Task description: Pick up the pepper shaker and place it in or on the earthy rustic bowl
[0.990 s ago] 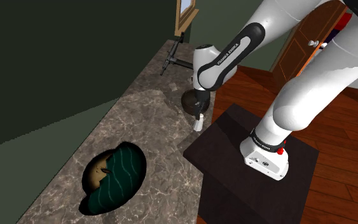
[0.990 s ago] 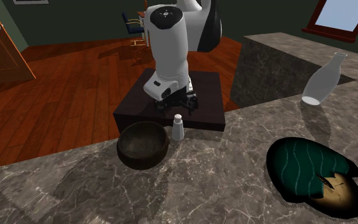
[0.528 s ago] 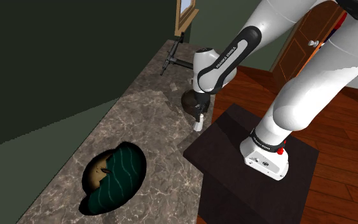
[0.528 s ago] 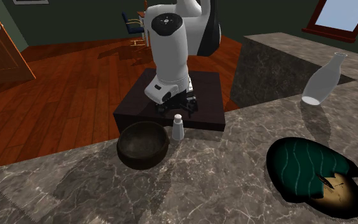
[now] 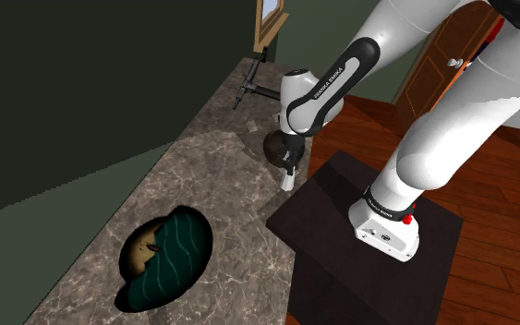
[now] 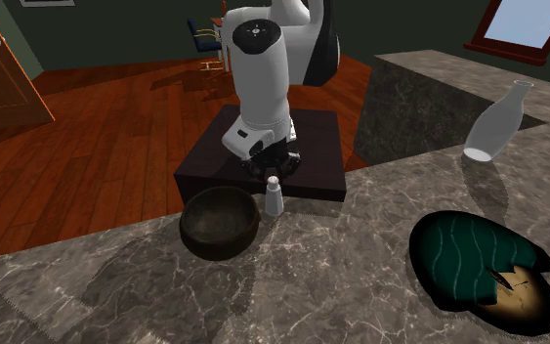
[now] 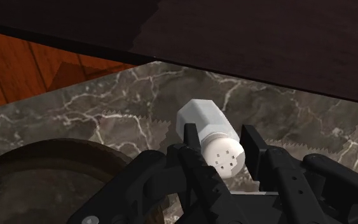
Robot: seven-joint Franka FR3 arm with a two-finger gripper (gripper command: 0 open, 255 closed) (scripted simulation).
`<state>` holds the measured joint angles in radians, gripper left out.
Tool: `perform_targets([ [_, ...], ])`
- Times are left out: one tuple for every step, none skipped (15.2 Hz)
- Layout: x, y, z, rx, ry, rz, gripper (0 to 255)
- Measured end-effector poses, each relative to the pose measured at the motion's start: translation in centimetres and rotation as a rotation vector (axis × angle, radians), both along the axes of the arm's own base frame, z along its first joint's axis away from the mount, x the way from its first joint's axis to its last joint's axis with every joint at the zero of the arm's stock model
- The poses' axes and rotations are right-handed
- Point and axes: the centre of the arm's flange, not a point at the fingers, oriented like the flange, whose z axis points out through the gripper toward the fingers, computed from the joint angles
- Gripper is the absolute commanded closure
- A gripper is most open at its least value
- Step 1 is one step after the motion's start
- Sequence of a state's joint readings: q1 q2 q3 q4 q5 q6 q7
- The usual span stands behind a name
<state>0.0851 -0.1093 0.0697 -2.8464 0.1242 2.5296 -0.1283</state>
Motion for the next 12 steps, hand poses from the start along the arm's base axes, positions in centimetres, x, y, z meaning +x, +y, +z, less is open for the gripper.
perform_targets([
  [0.0,0.0,0.0,0.0,0.0,0.0,255],
  [0.0,0.0,0.0,0.0,0.0,0.0,255],
  [0.0,0.0,0.0,0.0,0.0,-0.001,255],
  [0.0,0.0,0.0,0.0,0.0,0.0,255],
  [-0.1,0.0,0.2,0.0,0.001,-0.001,255],
  [-0.1,-0.1,0.6,0.0,0.002,-0.001,255],
  [-0.2,-0.1,1.0,0.0,0.003,-0.001,255],
  [-0.2,-0.1,1.5,-0.001,0.003,-0.001,255],
  [-0.1,-0.1,2.0,0.0,0.003,-0.001,255],
  [-0.1,0.0,2.5,0.0,0.003,-0.001,255],
  [-0.2,0.0,3.0,0.0,0.003,-0.001,255],
  [-0.2,0.0,3.6,0.0,0.003,-0.001,255],
])
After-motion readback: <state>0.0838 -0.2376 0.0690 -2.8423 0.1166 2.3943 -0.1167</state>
